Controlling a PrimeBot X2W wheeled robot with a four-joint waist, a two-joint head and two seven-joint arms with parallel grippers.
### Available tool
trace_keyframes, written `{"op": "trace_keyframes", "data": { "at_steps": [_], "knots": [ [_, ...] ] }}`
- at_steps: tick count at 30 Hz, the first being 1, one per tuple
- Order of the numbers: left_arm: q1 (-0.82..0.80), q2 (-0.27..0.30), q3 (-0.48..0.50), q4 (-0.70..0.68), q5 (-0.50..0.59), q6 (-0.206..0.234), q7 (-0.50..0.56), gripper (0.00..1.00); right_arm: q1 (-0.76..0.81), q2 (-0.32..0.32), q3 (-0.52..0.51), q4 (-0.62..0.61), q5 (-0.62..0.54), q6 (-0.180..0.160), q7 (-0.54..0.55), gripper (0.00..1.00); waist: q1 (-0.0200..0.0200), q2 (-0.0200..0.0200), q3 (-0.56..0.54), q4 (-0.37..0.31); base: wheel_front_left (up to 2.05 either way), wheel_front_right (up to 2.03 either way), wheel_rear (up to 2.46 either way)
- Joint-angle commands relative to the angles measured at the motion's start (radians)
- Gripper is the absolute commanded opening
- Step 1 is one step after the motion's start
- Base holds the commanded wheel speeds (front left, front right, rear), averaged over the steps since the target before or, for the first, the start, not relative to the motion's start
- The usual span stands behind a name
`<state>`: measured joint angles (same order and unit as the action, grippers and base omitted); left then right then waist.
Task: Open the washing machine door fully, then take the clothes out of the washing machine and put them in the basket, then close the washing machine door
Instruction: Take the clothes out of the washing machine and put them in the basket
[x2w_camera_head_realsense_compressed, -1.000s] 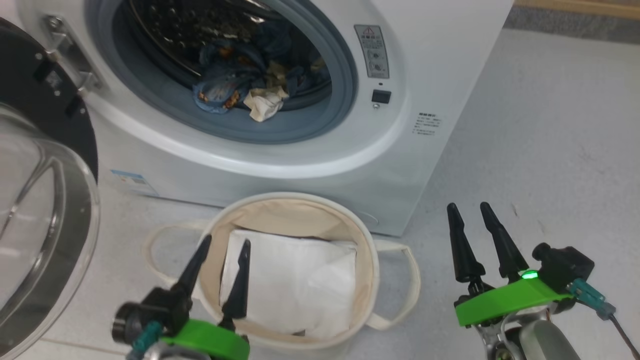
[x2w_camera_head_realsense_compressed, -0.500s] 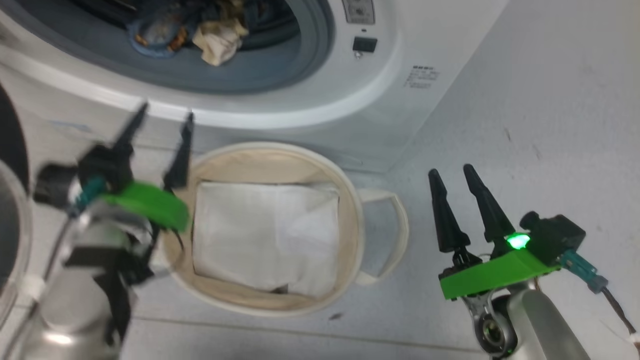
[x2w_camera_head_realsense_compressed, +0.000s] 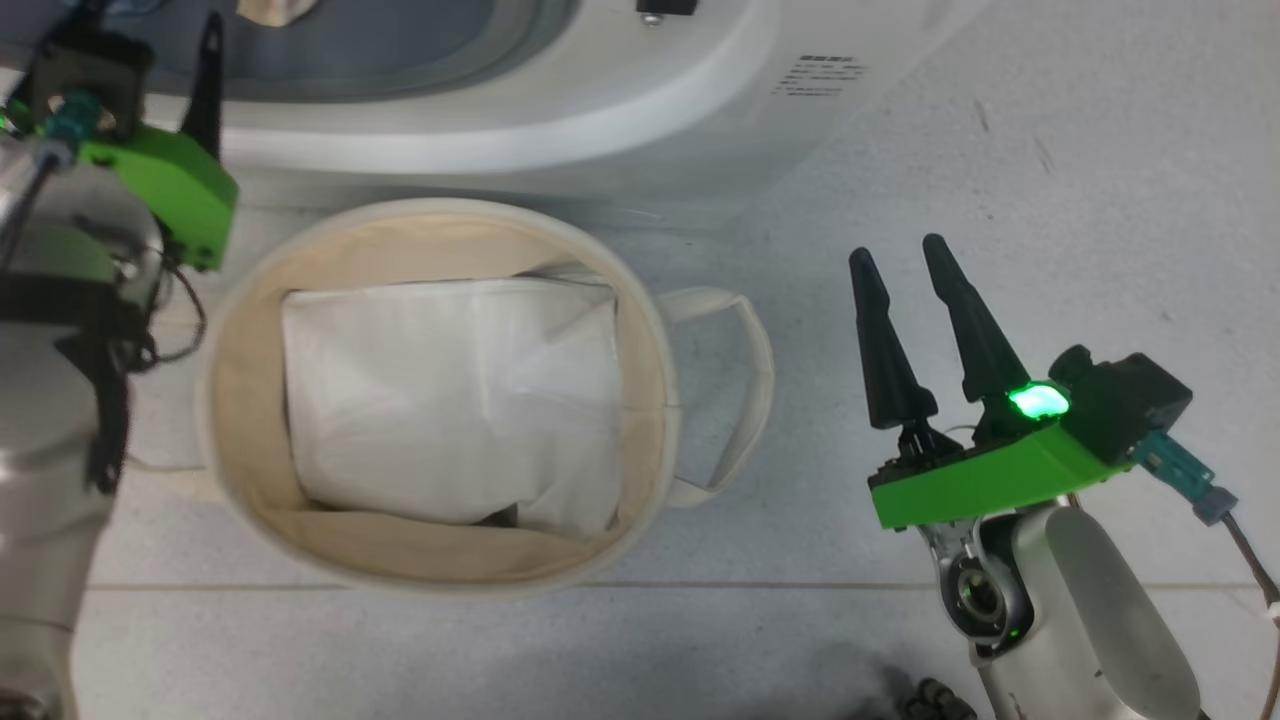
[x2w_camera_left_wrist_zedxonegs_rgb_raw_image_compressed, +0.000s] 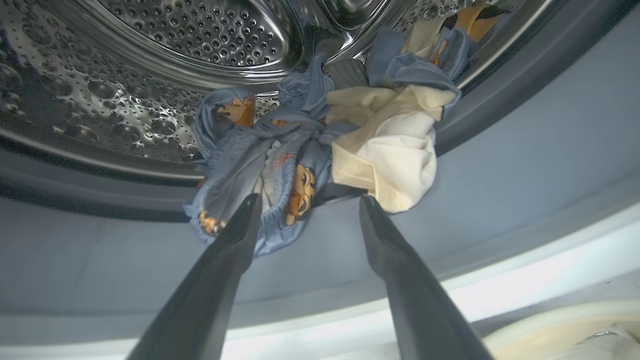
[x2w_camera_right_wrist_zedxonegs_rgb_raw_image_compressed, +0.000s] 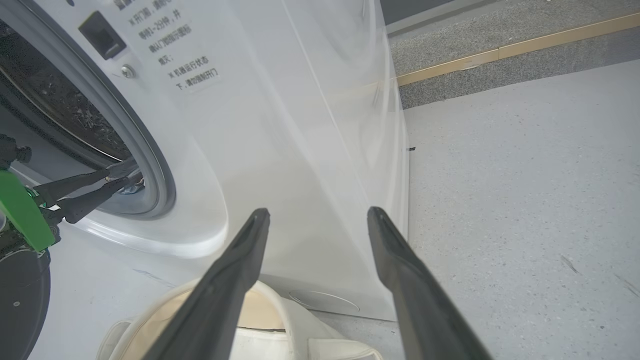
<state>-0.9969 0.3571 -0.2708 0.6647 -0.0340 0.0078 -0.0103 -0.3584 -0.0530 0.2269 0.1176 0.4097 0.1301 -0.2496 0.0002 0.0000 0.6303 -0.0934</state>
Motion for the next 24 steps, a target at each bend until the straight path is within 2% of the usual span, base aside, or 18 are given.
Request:
{"op": "trace_keyframes", "data": {
  "at_steps": [1,7,11,14,19,22,23,24],
  "knots": [
    [-0.055,0.066,0.022,-0.007,0.021,0.012,0.001,1.0,0.002,0.003,0.027,-0.036,0.009,0.001,-0.012,1.0,-0.0002,0.0,0.021,-0.022,0.0,0.0,0.0],
    [-0.168,0.1,-0.029,0.108,0.095,0.031,0.006,1.0,-0.01,0.003,0.026,-0.042,0.031,0.001,-0.012,1.0,-0.0002,0.0,0.043,-0.051,0.0,0.0,0.0],
    [-0.226,0.108,-0.061,0.186,0.125,0.022,0.02,1.0,-0.012,0.003,0.023,-0.044,0.039,0.001,-0.012,1.0,-0.0002,0.0,0.055,-0.06,0.0,0.0,0.0],
    [-0.263,0.107,-0.076,0.244,0.134,0.018,0.035,1.0,-0.015,0.003,0.019,-0.048,0.041,0.001,-0.012,1.0,-0.0002,0.0,0.063,-0.065,0.0,0.0,0.0],
    [-0.317,0.112,-0.09,0.337,0.152,0.044,0.058,1.0,-0.022,0.003,0.021,-0.053,0.04,0.001,-0.012,1.0,-0.0002,0.0,0.075,-0.067,0.0,0.0,0.0],
    [-0.341,0.1,-0.093,0.378,0.144,0.041,0.056,1.0,-0.025,0.003,0.021,-0.054,0.038,0.001,-0.012,1.0,-0.0002,0.0,0.078,-0.066,0.0,0.0,0.0],
    [-0.348,0.096,-0.095,0.384,0.142,0.041,0.044,0.19,-0.025,0.003,0.021,-0.054,0.037,0.001,-0.012,1.0,-0.0002,0.0,0.079,-0.064,0.0,0.0,0.0],
    [-0.352,0.09,-0.094,0.391,0.137,0.041,0.032,0.0,-0.025,0.003,0.021,-0.053,0.037,0.001,-0.012,1.0,-0.0002,0.0,0.078,-0.063,0.0,0.0,0.0]
  ]
}}
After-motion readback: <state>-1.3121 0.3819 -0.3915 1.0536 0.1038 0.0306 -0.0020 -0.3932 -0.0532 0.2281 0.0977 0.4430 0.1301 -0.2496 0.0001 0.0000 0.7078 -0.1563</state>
